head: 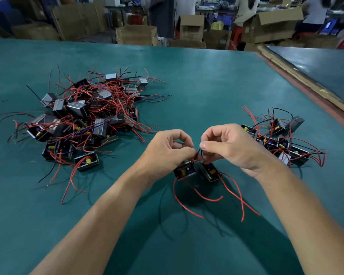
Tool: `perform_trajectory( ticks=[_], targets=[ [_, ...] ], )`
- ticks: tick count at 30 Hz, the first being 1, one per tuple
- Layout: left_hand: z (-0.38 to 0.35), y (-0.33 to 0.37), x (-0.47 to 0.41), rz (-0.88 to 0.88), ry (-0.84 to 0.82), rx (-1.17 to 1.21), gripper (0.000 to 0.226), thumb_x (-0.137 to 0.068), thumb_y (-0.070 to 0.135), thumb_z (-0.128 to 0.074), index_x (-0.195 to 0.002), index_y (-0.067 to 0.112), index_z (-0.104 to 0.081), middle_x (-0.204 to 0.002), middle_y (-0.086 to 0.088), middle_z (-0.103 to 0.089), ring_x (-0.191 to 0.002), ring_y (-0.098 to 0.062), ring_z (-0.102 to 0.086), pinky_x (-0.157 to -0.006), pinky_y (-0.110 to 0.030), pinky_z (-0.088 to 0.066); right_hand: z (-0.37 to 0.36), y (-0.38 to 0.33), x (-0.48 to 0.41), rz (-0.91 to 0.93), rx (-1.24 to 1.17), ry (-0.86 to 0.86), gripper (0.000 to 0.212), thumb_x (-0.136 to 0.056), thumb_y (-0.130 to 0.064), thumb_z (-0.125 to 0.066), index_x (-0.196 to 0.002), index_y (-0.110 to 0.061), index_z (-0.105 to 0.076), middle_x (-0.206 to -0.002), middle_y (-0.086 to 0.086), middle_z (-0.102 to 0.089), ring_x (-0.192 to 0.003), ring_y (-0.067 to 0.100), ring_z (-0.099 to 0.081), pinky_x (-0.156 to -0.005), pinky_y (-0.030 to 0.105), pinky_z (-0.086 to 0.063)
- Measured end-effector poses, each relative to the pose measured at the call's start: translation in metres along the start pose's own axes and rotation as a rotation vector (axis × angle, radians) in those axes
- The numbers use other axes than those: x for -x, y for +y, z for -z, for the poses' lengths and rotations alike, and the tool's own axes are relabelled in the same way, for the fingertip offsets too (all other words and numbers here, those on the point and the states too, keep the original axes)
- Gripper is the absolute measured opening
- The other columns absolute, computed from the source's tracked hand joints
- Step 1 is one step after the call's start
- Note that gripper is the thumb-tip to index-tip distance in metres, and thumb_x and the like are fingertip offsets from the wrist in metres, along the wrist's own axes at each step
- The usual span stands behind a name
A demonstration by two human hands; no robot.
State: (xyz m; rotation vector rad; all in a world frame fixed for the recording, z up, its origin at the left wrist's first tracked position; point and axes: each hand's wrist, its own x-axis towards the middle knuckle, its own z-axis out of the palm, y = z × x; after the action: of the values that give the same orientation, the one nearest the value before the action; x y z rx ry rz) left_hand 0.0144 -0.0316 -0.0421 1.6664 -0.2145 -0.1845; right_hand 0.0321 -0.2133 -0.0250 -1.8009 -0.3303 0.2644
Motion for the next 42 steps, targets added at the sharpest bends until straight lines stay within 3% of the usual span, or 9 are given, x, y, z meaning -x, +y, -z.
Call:
perform_trajectory(
  ticks=[4, 11, 17, 23, 26, 29, 32, 36, 42],
  targets=[
    [0.001, -0.004, 0.000, -0.015, -0.018, -0.039, 0.004, -0.077, 0.010, -0.079, -0.079, 0.011, -0.075, -0.079, -0.010, -0.076, -0.072, -0.018, -0.067, -0.077, -0.034, -0.053, -0.003, 0.000, -0.001, -0.003, -0.040, -0.005, 0.018, -0.091, 0.008, -0.060, -0.076, -0.003, -0.062, -0.063, 0.010, -0.066, -0.057, 0.018, -0.065, -0.061, 0.027, -0.057],
    [0.003, -0.007, -0.001, -0.012, 0.031, -0.064, 0.013, -0.081, 0.011, -0.078, -0.077, 0.023, -0.080, -0.078, -0.005, -0.076, -0.074, -0.018, -0.063, -0.084, -0.044, -0.054, -0.003, -0.001, 0.000, 0.003, -0.045, 0.019, 0.019, -0.088, 0.008, -0.063, -0.072, -0.003, -0.064, -0.063, 0.008, -0.065, -0.058, 0.017, -0.065, -0.060, 0.027, -0.058],
    [-0.005, -0.005, 0.001, -0.034, 0.055, -0.058, 0.008, -0.084, 0.017, -0.076, -0.076, 0.019, -0.079, -0.081, -0.024, -0.071, -0.071, -0.022, -0.049, -0.070, -0.038, -0.041, 0.000, -0.001, 0.000, 0.028, 0.003, 0.047, 0.019, -0.084, 0.004, -0.071, -0.070, -0.008, -0.070, -0.062, 0.007, -0.068, -0.056, 0.016, -0.064, -0.058, 0.026, -0.058],
    [-0.002, -0.005, 0.001, -0.034, 0.043, -0.087, 0.003, -0.082, 0.014, -0.077, -0.080, 0.014, -0.079, -0.073, -0.008, -0.074, -0.065, -0.014, -0.059, -0.068, -0.030, -0.048, 0.003, -0.002, 0.001, 0.070, 0.007, 0.003, 0.020, -0.088, 0.003, -0.068, -0.074, -0.011, -0.073, -0.064, 0.006, -0.067, -0.058, 0.015, -0.064, -0.059, 0.025, -0.056],
    [-0.003, -0.006, 0.002, -0.068, 0.063, -0.150, 0.004, -0.082, 0.015, -0.077, -0.078, 0.015, -0.079, -0.058, 0.008, -0.069, -0.047, 0.000, -0.050, -0.051, -0.013, -0.042, 0.006, -0.001, 0.001, 0.044, 0.068, 0.010, 0.021, -0.089, -0.001, -0.067, -0.071, -0.011, -0.072, -0.063, 0.007, -0.066, -0.057, 0.016, -0.063, -0.059, 0.026, -0.056],
    [-0.005, -0.009, 0.002, -0.227, 0.164, -0.389, 0.010, -0.081, 0.018, -0.076, -0.072, 0.020, -0.076, -0.049, 0.015, -0.059, -0.040, 0.002, -0.043, -0.046, -0.009, -0.034, 0.004, 0.002, -0.002, -0.012, 0.177, 0.031, 0.021, -0.091, -0.007, -0.065, -0.070, -0.006, -0.069, -0.057, 0.003, -0.063, -0.052, 0.016, -0.059, -0.059, 0.030, -0.055],
    [-0.004, -0.010, 0.003, -0.350, 0.195, -0.567, 0.009, -0.082, 0.016, -0.074, -0.073, 0.020, -0.075, -0.060, 0.012, -0.065, -0.050, -0.002, -0.051, -0.053, -0.014, -0.039, 0.001, 0.007, -0.004, -0.046, 0.262, 0.053, 0.022, -0.091, -0.011, -0.067, -0.070, -0.006, -0.066, -0.056, 0.004, -0.061, -0.051, 0.018, -0.058, -0.061, 0.035, -0.050],
    [-0.001, -0.008, 0.000, -0.194, 0.165, -0.417, 0.014, -0.084, 0.018, -0.074, -0.071, 0.020, -0.074, -0.049, 0.013, -0.057, -0.041, -0.001, -0.039, -0.047, -0.014, -0.034, 0.001, 0.004, -0.002, 0.060, 0.269, 0.079, 0.018, -0.089, -0.009, -0.069, -0.071, -0.012, -0.070, -0.058, 0.000, -0.066, -0.052, 0.013, -0.060, -0.061, 0.033, -0.052],
    [0.001, -0.002, 0.000, -0.057, 0.057, -0.229, 0.013, -0.086, 0.016, -0.074, -0.073, 0.016, -0.076, -0.060, 0.005, -0.065, -0.056, -0.009, -0.047, -0.058, -0.023, -0.042, 0.006, -0.001, 0.002, 0.200, 0.219, 0.014, 0.015, -0.086, -0.001, -0.072, -0.077, -0.013, -0.076, -0.061, 0.006, -0.067, -0.056, 0.013, -0.059, -0.058, 0.025, -0.050]
  ],
)
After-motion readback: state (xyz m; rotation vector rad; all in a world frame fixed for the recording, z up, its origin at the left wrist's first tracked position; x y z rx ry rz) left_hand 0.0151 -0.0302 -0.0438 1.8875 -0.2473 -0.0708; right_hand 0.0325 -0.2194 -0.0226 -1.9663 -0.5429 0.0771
